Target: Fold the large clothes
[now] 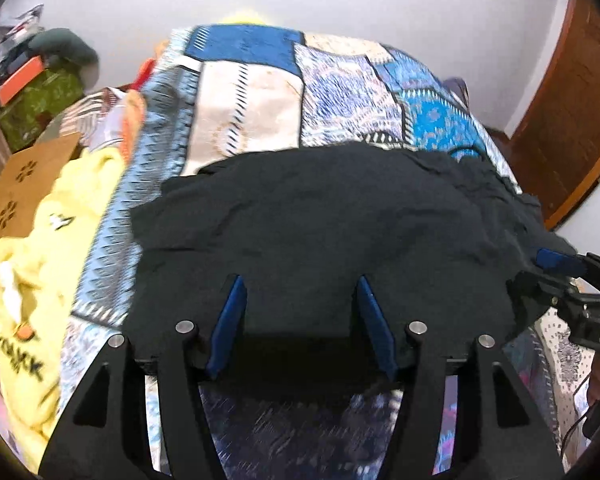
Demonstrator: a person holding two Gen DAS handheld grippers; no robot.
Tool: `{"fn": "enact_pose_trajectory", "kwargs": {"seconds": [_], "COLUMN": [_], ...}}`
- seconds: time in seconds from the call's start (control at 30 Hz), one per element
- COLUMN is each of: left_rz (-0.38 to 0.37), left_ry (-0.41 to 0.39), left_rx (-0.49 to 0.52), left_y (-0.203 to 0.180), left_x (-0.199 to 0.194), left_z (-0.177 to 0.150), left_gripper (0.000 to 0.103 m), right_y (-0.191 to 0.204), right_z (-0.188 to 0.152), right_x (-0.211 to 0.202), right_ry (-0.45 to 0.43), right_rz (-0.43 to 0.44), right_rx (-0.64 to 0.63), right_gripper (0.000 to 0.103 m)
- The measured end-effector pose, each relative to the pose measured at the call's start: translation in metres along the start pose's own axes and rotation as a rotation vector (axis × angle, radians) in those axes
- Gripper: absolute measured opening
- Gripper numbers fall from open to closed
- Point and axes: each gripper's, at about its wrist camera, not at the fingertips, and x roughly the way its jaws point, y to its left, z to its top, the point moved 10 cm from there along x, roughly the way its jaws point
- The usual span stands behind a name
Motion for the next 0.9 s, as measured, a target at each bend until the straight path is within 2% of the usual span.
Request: {"fn": "enact_pose_trajectory", "kwargs": {"seconds": [0.1,0.23,0.4,0.57,0.7,0.77,0.83,0.9], "left_rz": [0.010,0.000,-0.056,-0.233,-0.369,-0.441,-0.474,-0.481], "left_ry": [-0.049,-0.068,-0.014,0.082,0.139,0.150,0.140,0.117], "left_rx": [-0.054,-0.156,-0.326,-0.514,-0.663,-0.739,-0.790,-0.788], "left_y": [0.020,0.052,0.086,0.086,0.078,0.076,0.076,0.074], "left_x": [-0.026,-0.047,-0.043,-0.015,0.011,0.021,0.030,0.036], "left_z": [-0.001,-0.008,-0.036,-0.068,-0.085,-0.087,-0.087,-0.083], "left_gripper": [0.059,0.068,0.069,0.069,0.069,0.069,0.069,0.070], "right_y": [-0.003,0.001,0.016,0.030,0.030,0.028,0.027,0.026], "right_z": [0.004,0.013,0.019,0.014,0.002,-0.002,-0.003,-0.003], "right_x": [-0.015,-0.030,-0.030,-0.005,0.025,0.031,0.030,0.029], "right_ry": [-0.043,-0.085,-0.100,-0.059,0.014,0.004,-0.017,-0.017], "right_rz": [-0.015,-0.021,-0.012,-0.035,-0.065,-0.077,-0.073,-0.058], "right_rx": [0.015,0.018,-0.006,-0.057,-0.082,-0.089,-0.106,-0.111], "right_gripper": [0.068,0.068,0.068,0.068,0.068,0.069,0.071,0.072]}}
